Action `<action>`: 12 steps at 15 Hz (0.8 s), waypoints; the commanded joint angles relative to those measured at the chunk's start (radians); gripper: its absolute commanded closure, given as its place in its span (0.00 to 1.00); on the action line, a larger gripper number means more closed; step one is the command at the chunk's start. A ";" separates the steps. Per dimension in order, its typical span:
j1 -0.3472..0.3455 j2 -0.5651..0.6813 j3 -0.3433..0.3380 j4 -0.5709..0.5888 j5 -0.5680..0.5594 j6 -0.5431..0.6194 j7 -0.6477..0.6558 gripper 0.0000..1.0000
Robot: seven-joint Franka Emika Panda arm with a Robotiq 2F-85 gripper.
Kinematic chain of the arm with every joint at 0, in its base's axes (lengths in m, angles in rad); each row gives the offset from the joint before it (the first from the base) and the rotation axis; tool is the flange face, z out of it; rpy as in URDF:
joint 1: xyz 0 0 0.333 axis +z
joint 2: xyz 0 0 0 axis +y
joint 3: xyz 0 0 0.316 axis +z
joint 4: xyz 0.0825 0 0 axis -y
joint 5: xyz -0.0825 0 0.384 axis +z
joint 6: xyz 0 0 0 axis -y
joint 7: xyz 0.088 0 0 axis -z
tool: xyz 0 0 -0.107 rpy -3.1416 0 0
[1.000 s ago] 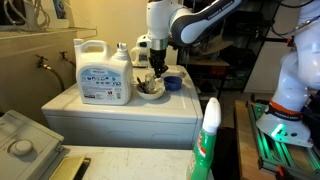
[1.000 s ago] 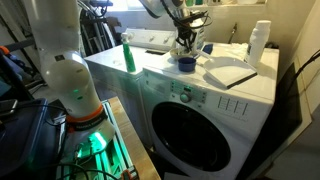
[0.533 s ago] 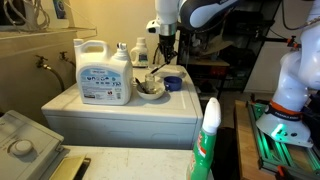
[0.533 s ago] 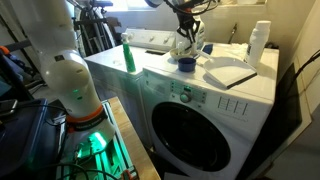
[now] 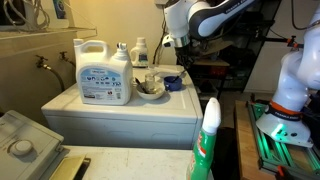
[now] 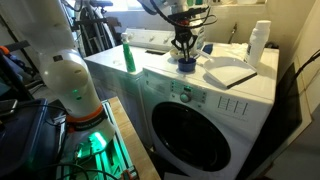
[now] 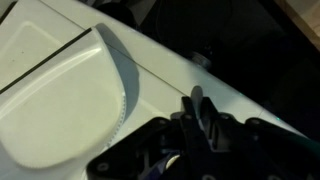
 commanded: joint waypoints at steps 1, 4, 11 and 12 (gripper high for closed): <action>-0.008 -0.020 -0.009 -0.056 0.059 0.048 0.021 0.97; -0.005 0.000 -0.006 -0.054 0.103 0.104 0.032 0.97; -0.010 -0.018 -0.013 -0.060 0.109 0.178 0.133 0.39; -0.013 -0.038 -0.016 -0.065 0.140 0.193 0.145 0.32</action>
